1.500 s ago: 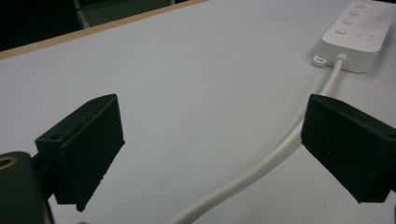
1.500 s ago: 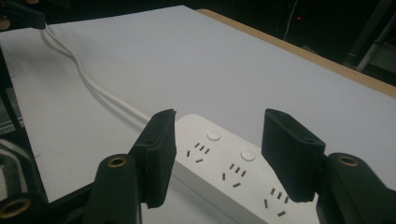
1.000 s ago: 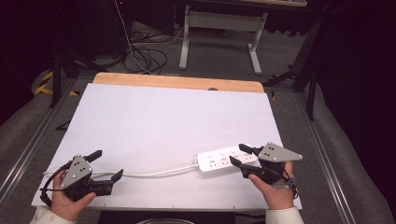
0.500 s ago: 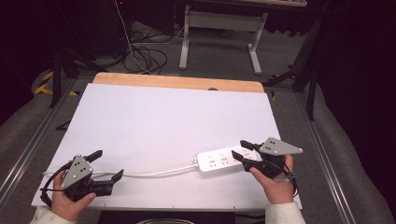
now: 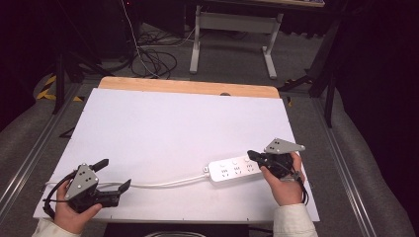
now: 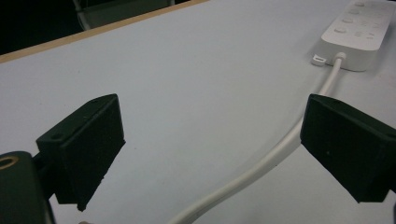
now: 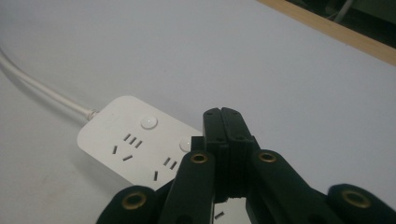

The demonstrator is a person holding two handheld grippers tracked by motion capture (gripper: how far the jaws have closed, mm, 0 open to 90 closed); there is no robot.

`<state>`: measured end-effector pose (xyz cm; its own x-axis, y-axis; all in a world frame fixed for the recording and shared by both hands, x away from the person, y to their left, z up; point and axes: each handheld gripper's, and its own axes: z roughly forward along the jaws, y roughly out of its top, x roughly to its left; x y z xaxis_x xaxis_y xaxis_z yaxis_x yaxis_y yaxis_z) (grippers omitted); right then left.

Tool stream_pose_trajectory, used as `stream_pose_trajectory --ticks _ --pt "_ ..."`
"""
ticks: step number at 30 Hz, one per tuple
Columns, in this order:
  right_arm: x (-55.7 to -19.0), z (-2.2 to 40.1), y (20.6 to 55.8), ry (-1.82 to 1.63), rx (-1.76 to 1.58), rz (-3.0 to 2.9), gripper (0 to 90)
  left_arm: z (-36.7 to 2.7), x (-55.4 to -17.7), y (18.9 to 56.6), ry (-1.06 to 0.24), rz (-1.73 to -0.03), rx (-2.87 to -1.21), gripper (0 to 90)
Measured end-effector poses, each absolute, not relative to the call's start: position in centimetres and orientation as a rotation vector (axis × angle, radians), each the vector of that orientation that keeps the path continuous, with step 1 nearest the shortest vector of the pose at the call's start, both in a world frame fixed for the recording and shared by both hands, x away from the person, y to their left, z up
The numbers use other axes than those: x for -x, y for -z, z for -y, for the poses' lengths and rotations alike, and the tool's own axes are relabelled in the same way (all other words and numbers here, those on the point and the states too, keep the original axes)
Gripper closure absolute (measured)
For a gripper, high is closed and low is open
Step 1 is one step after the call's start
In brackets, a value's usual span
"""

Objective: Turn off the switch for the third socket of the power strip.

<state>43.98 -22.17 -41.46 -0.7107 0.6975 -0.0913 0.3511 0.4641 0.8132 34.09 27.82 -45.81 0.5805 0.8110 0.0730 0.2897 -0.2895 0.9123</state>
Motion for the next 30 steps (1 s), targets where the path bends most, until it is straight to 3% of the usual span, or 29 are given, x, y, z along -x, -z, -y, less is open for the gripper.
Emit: stream_pose_trajectory --ticks 11,30 --pt "-45.5 22.2 42.3 -1.099 -1.108 -2.340 90.0 -27.8 -34.1 45.9 -0.679 -0.896 -1.847 6.5" --pt "-47.0 20.9 44.0 -0.911 -1.114 -2.379 90.0 -27.7 -34.1 45.8 -0.684 -0.884 -1.861 6.5"
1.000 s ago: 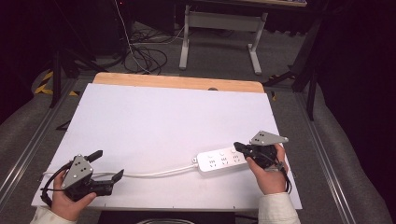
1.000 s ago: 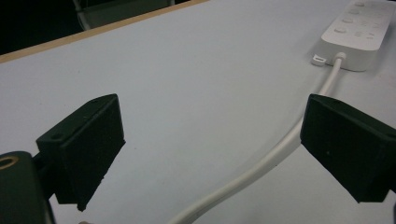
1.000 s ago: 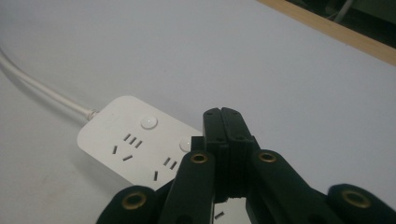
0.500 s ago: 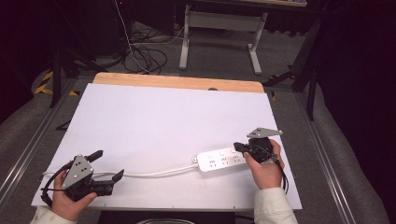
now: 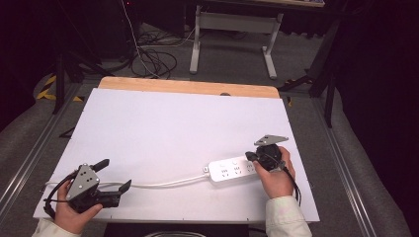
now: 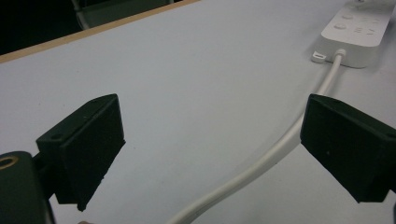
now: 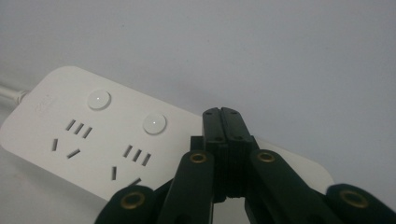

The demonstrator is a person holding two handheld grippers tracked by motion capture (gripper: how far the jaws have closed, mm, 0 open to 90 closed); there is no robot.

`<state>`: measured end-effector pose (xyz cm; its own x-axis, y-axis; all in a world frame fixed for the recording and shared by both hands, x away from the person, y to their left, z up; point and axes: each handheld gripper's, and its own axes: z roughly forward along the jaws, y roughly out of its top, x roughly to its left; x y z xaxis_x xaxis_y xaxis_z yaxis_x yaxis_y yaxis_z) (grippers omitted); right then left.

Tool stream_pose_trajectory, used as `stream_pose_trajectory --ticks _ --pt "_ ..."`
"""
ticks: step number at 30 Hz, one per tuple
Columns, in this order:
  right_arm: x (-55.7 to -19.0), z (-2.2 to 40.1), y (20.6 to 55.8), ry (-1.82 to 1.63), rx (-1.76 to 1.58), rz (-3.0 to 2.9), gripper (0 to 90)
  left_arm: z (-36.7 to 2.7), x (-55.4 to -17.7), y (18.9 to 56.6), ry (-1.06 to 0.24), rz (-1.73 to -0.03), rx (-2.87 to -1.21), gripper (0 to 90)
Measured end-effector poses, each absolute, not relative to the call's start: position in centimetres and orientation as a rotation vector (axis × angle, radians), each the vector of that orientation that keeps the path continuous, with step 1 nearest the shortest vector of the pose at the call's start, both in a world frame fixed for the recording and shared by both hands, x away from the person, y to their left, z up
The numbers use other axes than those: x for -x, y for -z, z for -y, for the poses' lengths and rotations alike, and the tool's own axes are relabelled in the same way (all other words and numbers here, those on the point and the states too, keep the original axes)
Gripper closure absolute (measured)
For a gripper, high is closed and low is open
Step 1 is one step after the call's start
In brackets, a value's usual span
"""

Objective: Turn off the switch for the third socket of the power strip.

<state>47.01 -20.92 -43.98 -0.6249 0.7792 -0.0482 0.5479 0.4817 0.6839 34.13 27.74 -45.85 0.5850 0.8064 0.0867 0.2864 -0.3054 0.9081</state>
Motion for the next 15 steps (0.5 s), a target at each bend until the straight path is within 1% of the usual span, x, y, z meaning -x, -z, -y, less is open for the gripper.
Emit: stream_pose_trajectory --ticks 15 --pt "-47.27 20.37 44.70 -0.859 -1.112 -2.399 90.0 -27.56 -34.11 45.88 -0.664 -0.868 -1.887 7.1"
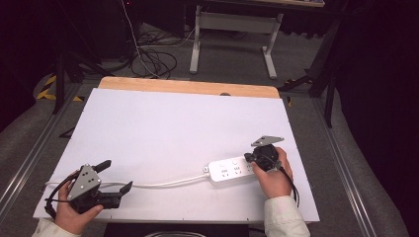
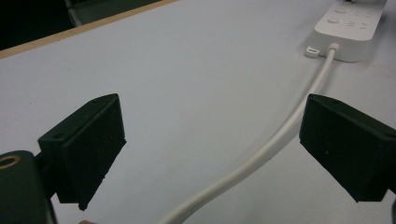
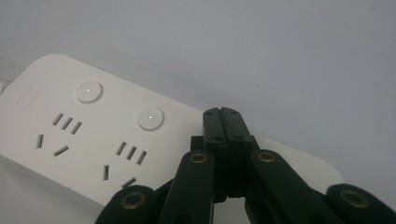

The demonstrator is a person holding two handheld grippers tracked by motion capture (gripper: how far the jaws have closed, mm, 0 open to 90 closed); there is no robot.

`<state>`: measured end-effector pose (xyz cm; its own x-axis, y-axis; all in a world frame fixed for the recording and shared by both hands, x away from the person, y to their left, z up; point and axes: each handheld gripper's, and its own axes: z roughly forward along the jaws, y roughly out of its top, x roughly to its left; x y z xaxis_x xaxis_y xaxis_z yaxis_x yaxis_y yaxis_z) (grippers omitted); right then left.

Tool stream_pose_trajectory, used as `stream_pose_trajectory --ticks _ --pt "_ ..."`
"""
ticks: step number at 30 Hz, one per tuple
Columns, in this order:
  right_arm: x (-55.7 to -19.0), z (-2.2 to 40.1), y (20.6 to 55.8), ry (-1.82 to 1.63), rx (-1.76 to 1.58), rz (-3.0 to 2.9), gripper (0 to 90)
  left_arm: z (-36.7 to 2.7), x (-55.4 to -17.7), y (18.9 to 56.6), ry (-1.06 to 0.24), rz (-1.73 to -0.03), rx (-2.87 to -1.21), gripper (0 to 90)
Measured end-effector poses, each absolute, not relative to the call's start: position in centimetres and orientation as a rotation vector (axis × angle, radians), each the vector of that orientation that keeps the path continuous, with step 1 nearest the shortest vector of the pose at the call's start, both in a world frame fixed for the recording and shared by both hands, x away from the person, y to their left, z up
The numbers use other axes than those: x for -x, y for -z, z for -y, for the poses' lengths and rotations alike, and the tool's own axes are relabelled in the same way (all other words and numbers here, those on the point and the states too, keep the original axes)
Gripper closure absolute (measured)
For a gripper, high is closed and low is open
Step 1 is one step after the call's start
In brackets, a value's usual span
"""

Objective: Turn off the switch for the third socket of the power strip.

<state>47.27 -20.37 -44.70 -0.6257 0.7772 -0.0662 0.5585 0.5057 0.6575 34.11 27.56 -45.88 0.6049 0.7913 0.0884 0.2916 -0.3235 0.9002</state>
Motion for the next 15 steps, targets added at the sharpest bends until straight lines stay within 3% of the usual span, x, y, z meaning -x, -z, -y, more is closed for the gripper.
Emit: stream_pose_trajectory --ticks 15 --pt "-47.06 20.15 45.19 -0.869 -1.115 -2.387 90.0 -27.65 -34.06 45.84 -0.662 -0.864 -1.886 7.1"
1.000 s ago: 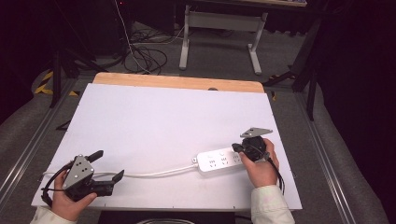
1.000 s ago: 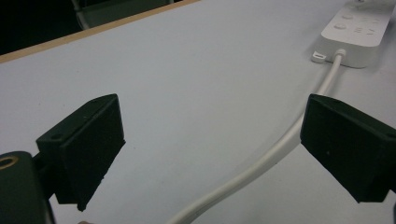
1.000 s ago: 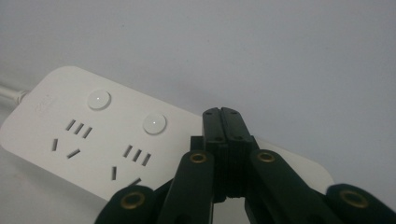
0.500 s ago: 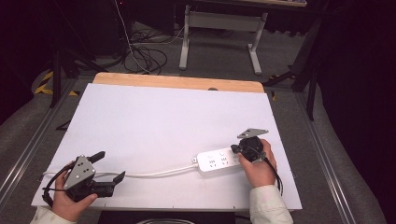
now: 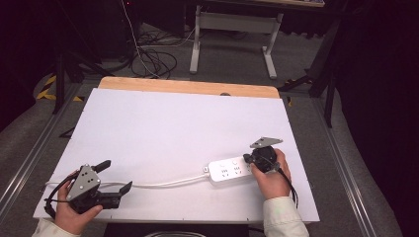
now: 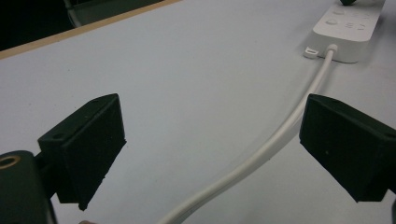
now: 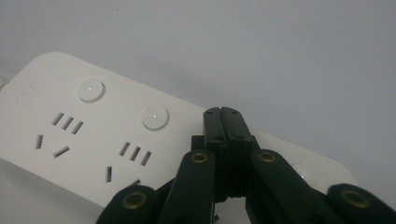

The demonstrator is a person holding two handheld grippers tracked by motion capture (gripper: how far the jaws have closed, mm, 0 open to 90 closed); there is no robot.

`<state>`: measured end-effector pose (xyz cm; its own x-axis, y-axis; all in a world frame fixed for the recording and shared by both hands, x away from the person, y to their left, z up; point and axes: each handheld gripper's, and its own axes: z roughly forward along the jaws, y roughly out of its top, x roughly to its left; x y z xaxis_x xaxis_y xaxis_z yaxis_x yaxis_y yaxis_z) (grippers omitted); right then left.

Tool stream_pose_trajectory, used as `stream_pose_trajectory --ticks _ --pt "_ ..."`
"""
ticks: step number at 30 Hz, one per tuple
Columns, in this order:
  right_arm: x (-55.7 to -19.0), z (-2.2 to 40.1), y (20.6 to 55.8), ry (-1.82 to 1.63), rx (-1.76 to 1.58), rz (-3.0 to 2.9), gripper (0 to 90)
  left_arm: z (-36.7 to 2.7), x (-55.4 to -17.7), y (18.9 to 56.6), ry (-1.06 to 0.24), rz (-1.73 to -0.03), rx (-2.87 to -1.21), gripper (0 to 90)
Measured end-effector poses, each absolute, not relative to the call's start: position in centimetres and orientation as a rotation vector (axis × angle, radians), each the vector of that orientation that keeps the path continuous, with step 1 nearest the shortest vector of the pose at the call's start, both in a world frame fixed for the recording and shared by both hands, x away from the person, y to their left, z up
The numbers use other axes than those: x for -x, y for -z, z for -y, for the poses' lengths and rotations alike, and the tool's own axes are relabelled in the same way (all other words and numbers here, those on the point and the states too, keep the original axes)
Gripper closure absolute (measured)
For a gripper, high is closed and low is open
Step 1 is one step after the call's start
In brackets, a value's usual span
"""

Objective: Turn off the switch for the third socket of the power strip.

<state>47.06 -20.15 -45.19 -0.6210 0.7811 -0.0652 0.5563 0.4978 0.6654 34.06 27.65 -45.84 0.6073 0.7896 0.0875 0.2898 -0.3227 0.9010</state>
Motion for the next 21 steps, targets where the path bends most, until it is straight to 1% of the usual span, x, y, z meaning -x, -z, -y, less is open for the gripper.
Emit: stream_pose_trajectory --ticks 21 --pt "-46.75 20.13 45.43 -0.875 -1.094 -2.368 90.0 -27.69 -33.93 45.79 -0.663 -0.861 -1.881 7.1"
